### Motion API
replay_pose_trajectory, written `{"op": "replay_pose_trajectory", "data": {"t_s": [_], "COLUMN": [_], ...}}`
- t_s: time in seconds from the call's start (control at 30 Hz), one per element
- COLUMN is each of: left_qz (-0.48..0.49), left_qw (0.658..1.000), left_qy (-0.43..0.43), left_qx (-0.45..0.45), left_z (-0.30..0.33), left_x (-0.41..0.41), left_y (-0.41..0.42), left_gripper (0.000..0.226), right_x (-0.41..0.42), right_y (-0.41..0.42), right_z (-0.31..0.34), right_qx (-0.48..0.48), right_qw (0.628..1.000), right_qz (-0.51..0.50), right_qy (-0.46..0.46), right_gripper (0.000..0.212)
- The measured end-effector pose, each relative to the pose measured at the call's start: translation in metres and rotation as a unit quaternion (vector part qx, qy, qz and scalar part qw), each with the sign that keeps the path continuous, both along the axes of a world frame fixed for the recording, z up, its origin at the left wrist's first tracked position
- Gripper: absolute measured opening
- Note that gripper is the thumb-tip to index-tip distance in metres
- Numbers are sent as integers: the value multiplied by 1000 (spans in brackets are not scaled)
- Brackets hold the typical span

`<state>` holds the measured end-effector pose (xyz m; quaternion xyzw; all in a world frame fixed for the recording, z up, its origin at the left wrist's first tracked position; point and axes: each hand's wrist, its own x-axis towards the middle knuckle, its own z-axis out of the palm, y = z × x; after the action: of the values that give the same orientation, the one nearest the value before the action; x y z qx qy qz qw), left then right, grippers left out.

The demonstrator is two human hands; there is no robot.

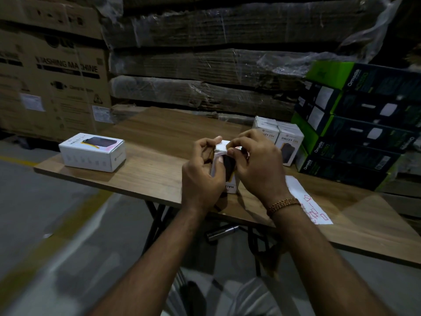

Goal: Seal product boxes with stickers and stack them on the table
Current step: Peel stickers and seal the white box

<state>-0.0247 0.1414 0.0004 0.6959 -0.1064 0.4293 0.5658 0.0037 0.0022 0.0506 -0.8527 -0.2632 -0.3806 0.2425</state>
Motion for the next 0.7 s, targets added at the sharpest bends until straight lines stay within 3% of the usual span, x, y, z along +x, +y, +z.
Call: {"op": "replay_pose_trajectory", "data": {"t_s": [0.17,0.3,0.4,0.5,0.57,0.7], "left_qz": [-5,-11,-21,-32,-45,-95], "left_qw": [1000,1000,1000,999,996,985], "left_qy": [1,4,12,29,52,126], "left_qx": [2,7,17,32,48,62], "left_z": [0,0,-2,-4,-6,-10], "left_x": [-1,-2,0,2,3,10], "left_y": [1,1,1,2,3,4], "left_gripper": [36,39,42,49,57,80], "right_x": [-1,1,0,0,0,0], "right_y": [-5,-10,-14,-18,-21,-27], "right_z": [-2,-4,-11,-22,-30,-41], "right_qx": [-25,16,8,13,50,145], "right_qw": [999,996,997,995,990,983], "right_qz": [8,24,-16,-18,15,18], "right_qy": [19,88,79,97,133,115], "right_gripper": [21,48,62,65,64,57]}}
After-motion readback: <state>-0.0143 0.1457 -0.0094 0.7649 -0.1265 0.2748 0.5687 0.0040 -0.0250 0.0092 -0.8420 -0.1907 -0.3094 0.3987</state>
